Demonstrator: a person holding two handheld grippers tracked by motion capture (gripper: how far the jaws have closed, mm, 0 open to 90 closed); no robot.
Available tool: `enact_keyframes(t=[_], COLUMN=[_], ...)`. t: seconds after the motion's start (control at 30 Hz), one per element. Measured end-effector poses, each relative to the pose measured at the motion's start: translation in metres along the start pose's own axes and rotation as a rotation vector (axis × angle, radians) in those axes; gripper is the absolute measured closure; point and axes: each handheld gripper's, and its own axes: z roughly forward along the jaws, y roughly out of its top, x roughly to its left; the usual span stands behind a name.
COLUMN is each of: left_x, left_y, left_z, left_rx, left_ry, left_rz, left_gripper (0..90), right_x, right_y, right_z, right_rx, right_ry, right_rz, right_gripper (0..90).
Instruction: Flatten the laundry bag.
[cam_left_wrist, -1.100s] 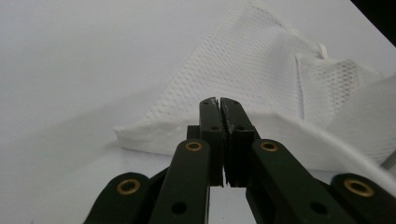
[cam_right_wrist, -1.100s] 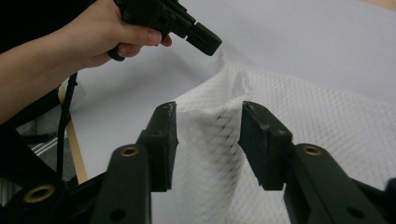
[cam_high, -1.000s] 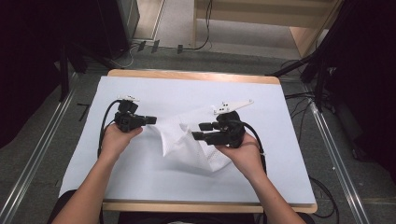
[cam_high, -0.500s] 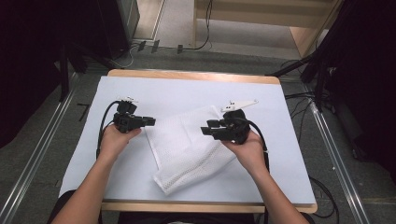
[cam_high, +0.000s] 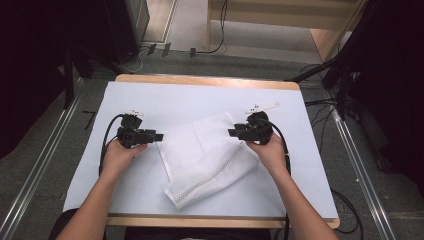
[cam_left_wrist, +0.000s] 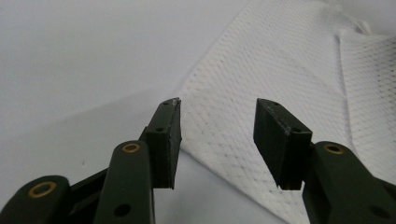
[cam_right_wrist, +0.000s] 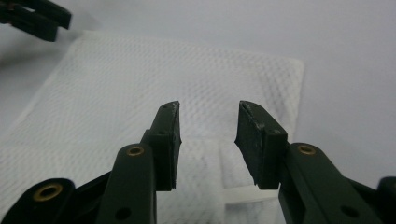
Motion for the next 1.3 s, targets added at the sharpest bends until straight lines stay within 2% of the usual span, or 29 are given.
enact_keyframes(t=[0.2, 0.4, 0.43, 0.57, 0.7, 0.87, 1.0, 1.03, 1.13, 1.17, 1.2, 1.3], left_x=[-0.005, -0.004, -0.004, -0.006, -0.006, -0.01, -0.019, -0.021, -0.022, -0.021, -0.02, -0.022], left_y=[-0.008, -0.013, -0.014, -0.016, -0.016, -0.016, -0.017, -0.017, -0.017, -0.016, -0.015, -0.012], left_z=[0.001, 0.003, 0.004, 0.009, 0.011, 0.014, 0.018, 0.019, 0.02, 0.021, 0.021, 0.025], left_rx=[0.016, 0.03, 0.035, 0.053, 0.041, 0.037, 0.036, 0.033, 0.036, 0.041, 0.049, 0.06], left_ry=[0.009, 0.021, 0.023, 0.03, 0.031, 0.025, 0.076, 0.083, 0.09, 0.069, 0.05, 0.061], left_rz=[0.01, 0.0, 0.002, 0.002, 0.006, 0.013, 0.054, 0.051, 0.047, 0.039, 0.03, 0.035], left_gripper=[50.1, 49.5, 49.5, 49.9, 51.3, 57.6, 62.5, 64.9, 71.6, 76.3, 81.1, 88.5], right_x=[-0.029, -0.049, -0.05, -0.05, -0.046, -0.037, -0.034, -0.035, -0.035, -0.034, -0.033, -0.031], right_y=[-0.004, -0.013, -0.015, -0.015, -0.014, -0.013, -0.012, -0.012, -0.012, -0.012, -0.011, -0.009], right_z=[0.02, 0.034, 0.036, 0.039, 0.042, 0.046, 0.047, 0.047, 0.048, 0.048, 0.048, 0.049], right_rx=[0.036, 0.085, 0.095, 0.092, 0.097, 0.112, 0.116, 0.118, 0.125, 0.129, 0.135, 0.145], right_ry=[-0.054, -0.087, -0.097, -0.102, -0.091, -0.079, -0.093, -0.089, -0.072, -0.068, -0.074, -0.082], right_rz=[0.044, 0.097, 0.092, 0.083, 0.073, 0.045, 0.047, 0.052, 0.077, 0.075, 0.078, 0.066], right_gripper=[59.5, 59.7, 59.6, 60.2, 63.3, 67.8, 73.9, 79.0, 85.2, 87.3, 88.7, 89.8])
